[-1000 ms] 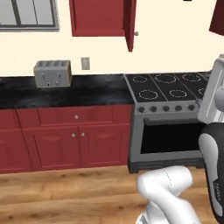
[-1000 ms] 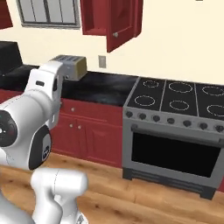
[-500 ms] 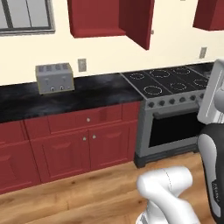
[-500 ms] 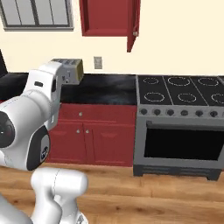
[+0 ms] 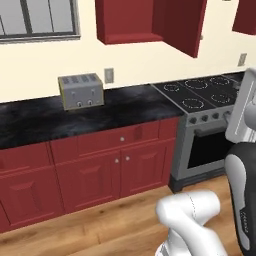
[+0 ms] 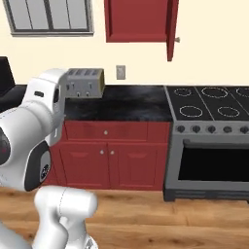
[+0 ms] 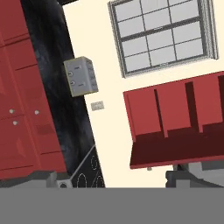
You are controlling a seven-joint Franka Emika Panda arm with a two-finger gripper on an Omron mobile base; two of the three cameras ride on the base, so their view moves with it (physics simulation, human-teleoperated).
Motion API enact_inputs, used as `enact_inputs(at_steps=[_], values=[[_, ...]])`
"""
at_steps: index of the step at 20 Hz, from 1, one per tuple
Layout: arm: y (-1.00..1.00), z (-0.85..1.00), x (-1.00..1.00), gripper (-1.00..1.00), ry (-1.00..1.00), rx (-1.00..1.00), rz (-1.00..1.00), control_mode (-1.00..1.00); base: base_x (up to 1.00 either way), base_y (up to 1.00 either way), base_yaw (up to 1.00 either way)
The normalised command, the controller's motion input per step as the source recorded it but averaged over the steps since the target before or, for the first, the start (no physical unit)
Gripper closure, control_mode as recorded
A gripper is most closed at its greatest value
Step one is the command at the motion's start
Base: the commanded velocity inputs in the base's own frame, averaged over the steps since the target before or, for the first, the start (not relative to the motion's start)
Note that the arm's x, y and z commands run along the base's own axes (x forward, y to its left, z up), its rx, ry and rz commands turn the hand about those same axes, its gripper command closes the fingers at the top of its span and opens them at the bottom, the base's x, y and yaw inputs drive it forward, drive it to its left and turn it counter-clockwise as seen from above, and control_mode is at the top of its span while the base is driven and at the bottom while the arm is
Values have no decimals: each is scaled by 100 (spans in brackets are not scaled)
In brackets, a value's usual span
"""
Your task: Close all open cabinet doors.
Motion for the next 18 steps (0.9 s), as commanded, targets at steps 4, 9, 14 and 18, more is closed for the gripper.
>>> enact_inputs(at_steps=[4, 9, 14, 18], values=[[0, 0, 0, -100, 0, 0, 0, 100, 61, -23, 1], [0, 0, 0, -100, 0, 0, 0, 100, 49, -36, 4], [0, 0, 0, -100, 0, 0, 0, 100, 28, -15, 3], [0, 0, 0, -100, 0, 0, 0, 100, 20, -5, 4]])
